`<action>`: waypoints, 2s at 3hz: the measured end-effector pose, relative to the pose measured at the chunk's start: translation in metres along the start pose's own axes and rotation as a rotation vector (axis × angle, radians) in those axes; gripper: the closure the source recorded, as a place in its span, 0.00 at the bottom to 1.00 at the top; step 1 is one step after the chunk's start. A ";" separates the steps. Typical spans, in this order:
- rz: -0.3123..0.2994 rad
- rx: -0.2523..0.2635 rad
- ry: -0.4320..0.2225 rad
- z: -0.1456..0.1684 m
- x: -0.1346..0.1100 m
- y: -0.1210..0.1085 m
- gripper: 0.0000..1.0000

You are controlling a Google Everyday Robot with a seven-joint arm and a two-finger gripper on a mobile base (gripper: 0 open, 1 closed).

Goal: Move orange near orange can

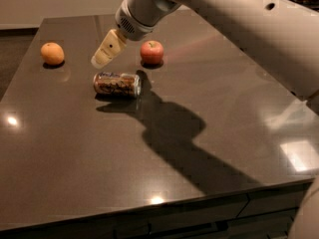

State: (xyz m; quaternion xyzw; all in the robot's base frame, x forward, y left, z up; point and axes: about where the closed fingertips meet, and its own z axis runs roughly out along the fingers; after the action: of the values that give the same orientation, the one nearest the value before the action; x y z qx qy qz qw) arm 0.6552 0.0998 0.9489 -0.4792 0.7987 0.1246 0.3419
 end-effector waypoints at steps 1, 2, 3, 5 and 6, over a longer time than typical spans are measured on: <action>0.037 0.003 -0.025 0.023 -0.006 -0.011 0.00; 0.071 -0.003 -0.056 0.056 -0.018 -0.024 0.00; 0.079 -0.015 -0.077 0.086 -0.033 -0.033 0.00; 0.058 -0.030 -0.110 0.133 -0.068 -0.024 0.00; 0.054 -0.038 -0.115 0.154 -0.076 -0.015 0.00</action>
Offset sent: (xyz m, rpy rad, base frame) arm 0.0895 0.0502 -0.0422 0.1375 0.0157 -0.0701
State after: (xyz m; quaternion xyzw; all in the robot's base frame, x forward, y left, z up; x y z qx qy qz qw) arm 0.7573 0.2250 0.8886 -0.4558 0.7880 0.1762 0.3747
